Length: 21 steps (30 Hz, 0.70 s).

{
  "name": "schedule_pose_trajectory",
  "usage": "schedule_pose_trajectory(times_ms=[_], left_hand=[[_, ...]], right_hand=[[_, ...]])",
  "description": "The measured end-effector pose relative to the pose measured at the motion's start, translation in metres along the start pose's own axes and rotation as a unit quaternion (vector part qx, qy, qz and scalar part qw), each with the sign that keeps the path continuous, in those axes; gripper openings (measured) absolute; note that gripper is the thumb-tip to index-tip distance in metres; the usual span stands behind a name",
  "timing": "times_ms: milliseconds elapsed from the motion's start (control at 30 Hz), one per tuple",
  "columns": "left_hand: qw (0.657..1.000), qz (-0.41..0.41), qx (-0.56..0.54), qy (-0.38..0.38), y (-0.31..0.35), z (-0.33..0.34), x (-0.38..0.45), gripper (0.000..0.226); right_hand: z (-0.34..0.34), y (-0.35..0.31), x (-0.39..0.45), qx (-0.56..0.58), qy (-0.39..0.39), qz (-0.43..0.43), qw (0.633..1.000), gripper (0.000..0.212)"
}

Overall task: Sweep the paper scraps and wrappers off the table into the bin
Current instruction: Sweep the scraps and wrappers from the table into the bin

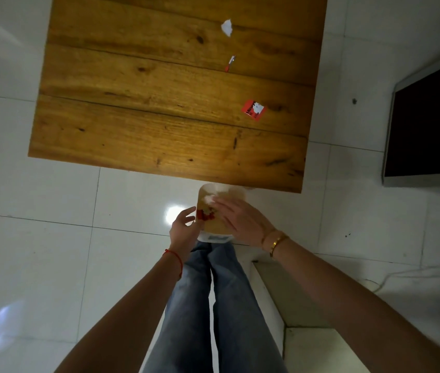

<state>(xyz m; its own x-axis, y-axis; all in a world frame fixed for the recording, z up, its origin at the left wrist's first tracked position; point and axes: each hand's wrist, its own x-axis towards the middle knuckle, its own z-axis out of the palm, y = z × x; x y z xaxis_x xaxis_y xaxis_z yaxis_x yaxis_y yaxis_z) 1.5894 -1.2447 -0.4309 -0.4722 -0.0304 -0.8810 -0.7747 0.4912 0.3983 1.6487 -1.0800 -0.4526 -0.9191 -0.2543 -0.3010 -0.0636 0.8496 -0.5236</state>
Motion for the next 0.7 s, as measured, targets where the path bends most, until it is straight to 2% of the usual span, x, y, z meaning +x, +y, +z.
schedule_pose_trajectory(times_ms=[100, 267, 500, 633, 700], left_hand=[[1.000, 0.005, 0.008, -0.003, 0.000, -0.007, -0.017, 0.046], [0.999, 0.027, 0.023, 0.007, 0.015, -0.023, -0.054, 0.045], [0.996, 0.078, 0.034, 0.015, 0.050, -0.047, -0.117, 0.049], [0.994, 0.104, 0.036, 0.006, 0.062, -0.059, -0.149, 0.044], [0.993, 0.111, 0.039, -0.005, 0.066, -0.064, -0.163, 0.049]], right_hand=[[-0.005, -0.015, -0.018, 0.043, 0.031, 0.060, 0.997, 0.042], [-0.035, -0.039, -0.038, 0.045, 0.105, 0.122, 0.986, 0.042], [-0.085, -0.082, -0.080, 0.092, 0.219, 0.190, 0.953, 0.039], [-0.109, -0.104, -0.105, 0.107, 0.272, 0.204, 0.934, 0.038], [-0.117, -0.113, -0.116, 0.109, 0.290, 0.213, 0.927, 0.038]])
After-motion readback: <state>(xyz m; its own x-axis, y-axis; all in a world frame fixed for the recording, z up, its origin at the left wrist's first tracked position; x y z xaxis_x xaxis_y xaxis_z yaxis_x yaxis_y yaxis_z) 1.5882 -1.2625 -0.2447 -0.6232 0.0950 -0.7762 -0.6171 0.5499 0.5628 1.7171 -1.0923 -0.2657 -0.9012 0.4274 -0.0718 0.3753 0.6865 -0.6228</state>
